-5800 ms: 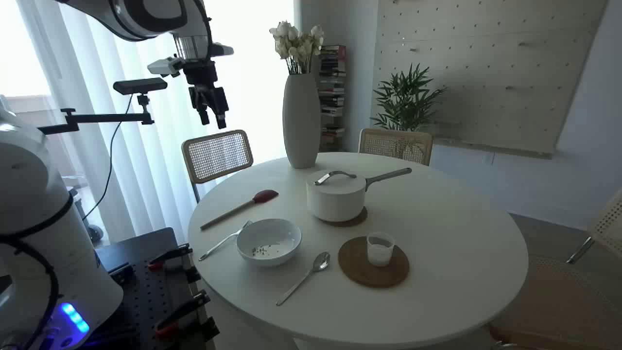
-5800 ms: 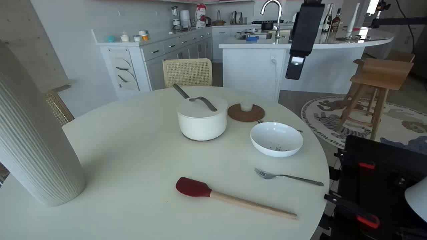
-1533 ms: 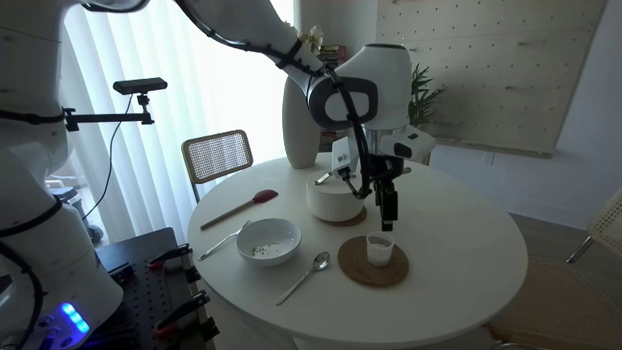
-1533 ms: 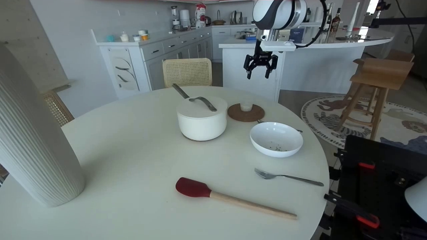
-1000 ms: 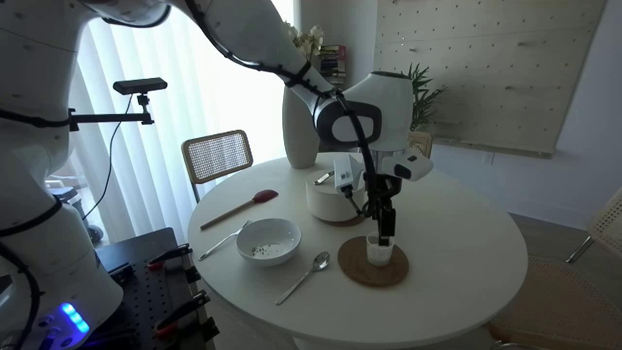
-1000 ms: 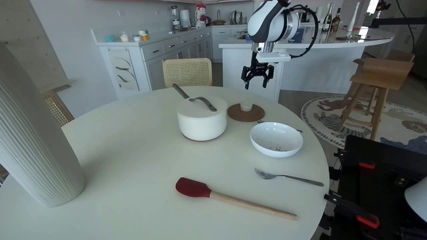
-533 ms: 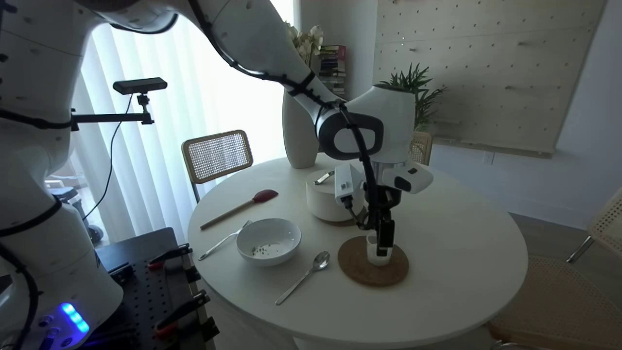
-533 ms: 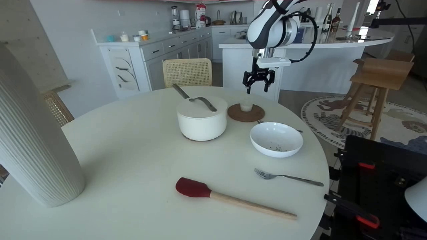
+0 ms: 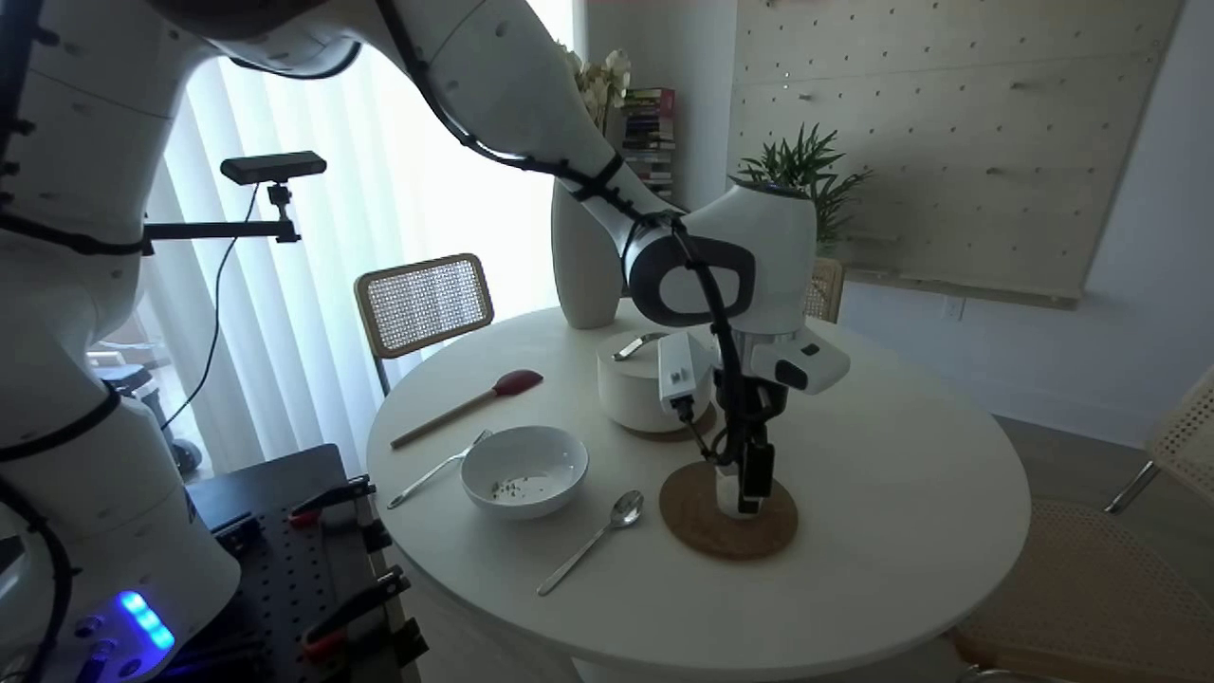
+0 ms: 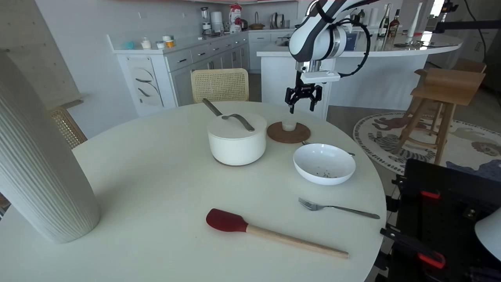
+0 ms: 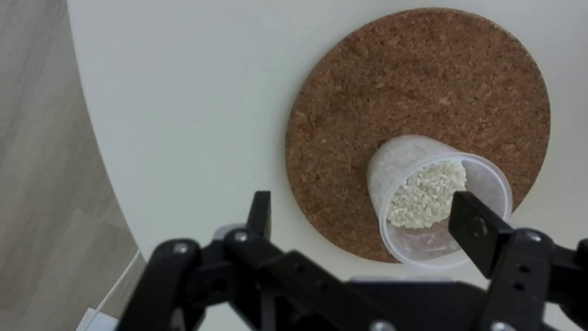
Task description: Take the clear cup and place it at the left side of the white pot
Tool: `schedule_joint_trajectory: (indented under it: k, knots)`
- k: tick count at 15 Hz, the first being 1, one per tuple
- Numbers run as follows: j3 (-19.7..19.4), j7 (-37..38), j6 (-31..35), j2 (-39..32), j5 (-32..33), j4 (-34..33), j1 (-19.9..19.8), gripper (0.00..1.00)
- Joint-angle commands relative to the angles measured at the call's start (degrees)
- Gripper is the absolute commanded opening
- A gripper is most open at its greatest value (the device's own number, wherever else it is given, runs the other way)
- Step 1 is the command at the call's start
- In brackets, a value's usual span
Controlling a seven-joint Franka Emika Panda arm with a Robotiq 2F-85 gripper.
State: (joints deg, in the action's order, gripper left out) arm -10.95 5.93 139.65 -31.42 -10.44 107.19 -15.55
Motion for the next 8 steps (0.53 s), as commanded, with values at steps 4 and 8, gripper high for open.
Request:
schedule_joint_trajectory:
  k: [4, 8]
  knots:
    - [-0.1, 0.8, 0.0, -2.3, 0.6, -2.1, -0.1, 0.66]
    - [-0.4, 1.2, -0.2, -2.9, 0.6, -2.3, 0.0, 0.68]
